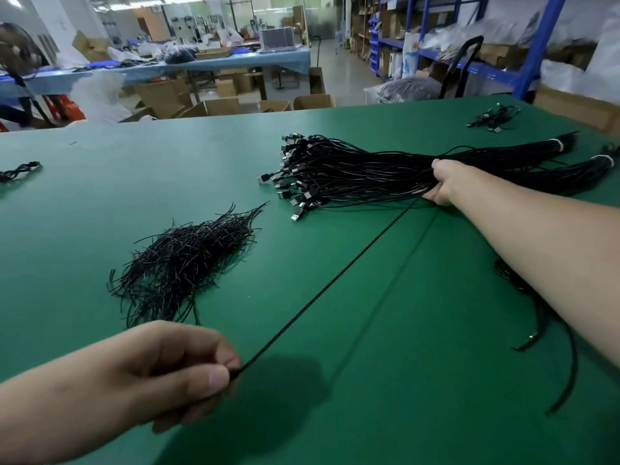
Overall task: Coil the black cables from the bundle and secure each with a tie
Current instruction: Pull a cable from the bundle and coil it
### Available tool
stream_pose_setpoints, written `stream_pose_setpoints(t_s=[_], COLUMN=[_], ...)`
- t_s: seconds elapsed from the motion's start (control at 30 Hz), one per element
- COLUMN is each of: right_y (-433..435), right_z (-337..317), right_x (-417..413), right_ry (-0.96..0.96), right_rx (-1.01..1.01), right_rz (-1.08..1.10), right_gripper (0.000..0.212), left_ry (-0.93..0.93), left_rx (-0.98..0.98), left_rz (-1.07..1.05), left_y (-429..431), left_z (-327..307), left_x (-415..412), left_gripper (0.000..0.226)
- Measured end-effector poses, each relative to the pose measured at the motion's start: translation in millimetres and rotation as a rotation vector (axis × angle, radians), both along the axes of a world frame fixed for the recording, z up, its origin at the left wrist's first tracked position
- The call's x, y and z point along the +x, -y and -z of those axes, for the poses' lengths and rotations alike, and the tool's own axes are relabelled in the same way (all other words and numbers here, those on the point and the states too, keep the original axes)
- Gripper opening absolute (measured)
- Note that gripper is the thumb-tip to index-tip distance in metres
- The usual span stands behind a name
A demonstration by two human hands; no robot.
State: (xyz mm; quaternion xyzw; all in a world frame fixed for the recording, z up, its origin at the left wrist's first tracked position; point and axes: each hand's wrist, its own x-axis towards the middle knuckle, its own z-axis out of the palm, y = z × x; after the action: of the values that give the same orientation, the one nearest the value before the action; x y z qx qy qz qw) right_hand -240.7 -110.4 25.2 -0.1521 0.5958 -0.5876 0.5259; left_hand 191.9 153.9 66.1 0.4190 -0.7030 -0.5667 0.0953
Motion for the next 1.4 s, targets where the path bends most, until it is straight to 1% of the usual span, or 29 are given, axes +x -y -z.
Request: stream_pose_setpoints(t_s=[0.03,0.1,0.13,0.17,0.23,0.27,0.33,0.43,0.5,0.57,0.63,0.73,0.8,0.87,0.97,1.03,1.17,1.23,1.3,1.37,1.4], right_y=[-1,-3,-4,-5,-7,-8,-10,-12,-11,-8,-5,-3,-2,-2,-3,-5,-10,-14,-15,-15,-15], right_z=[1,4,5,6,6,6,7,9,11,12,12,10,7,5,7,9,10,10,12,13,14], right_x=[1,4,6,9,12,13,15,14,10,5,3,2,-2,-4,-2,0,2,2,-1,-2,-1], right_ry=[0.014,0.022,0.024,0.028,0.020,0.005,-0.024,-0.019,-0.006,0.015,0.015,0.009,0.004,0.030,0.023,-0.011,0.015,0.018,0.020,0.025,0.023], right_rx=[-0.013,-0.031,-0.036,-0.041,-0.048,-0.047,-0.044,-0.053,-0.061,-0.072,-0.057,-0.024,-0.012,-0.021,-0.039,-0.040,-0.050,-0.072,-0.089,-0.103,-0.101], right_rz=[-0.002,0.012,0.031,0.053,0.088,0.102,0.128,0.125,0.118,0.110,0.104,0.108,0.108,0.105,0.097,0.078,0.068,0.085,0.099,0.110,0.112], right_gripper=[0.036,0.034,0.032,0.029,0.026,0.028,0.031,0.028,0.032,0.037,0.038,0.035,0.034,0.031,0.025,0.030,0.035,0.036,0.034,0.033,0.033], left_ry=[0.059,0.281,0.373,0.423,0.464,0.493,0.610,0.768,0.861,0.939,0.958,0.938,0.940,0.944,0.889,0.869,0.858,0.866,0.847,0.818,0.833], left_rx=[-0.022,-0.228,-0.345,-0.443,-0.597,-0.651,-0.752,-0.867,-0.917,-0.987,-1.014,-0.966,-0.932,-0.872,-0.785,-0.826,-0.960,-1.013,-1.023,-1.017,-1.021], left_rz=[0.036,0.102,0.109,0.091,0.017,-0.029,-0.123,-0.216,-0.224,-0.137,-0.009,0.173,0.236,0.249,0.184,0.126,0.009,-0.031,-0.100,-0.201,-0.231], left_y=[-1,1,2,4,12,17,33,57,63,62,54,38,25,12,7,13,40,49,55,56,55], left_z=[3,9,11,14,21,27,39,54,60,62,58,47,39,29,18,19,44,57,68,72,71], left_x=[-4,-20,-34,-51,-94,-117,-159,-192,-192,-185,-175,-152,-129,-107,-93,-102,-145,-160,-162,-155,-152], left_gripper=[0.029,0.021,0.025,0.034,0.052,0.056,0.055,0.040,0.039,0.041,0.040,0.034,0.033,0.033,0.031,0.030,0.049,0.044,0.037,0.035,0.036])
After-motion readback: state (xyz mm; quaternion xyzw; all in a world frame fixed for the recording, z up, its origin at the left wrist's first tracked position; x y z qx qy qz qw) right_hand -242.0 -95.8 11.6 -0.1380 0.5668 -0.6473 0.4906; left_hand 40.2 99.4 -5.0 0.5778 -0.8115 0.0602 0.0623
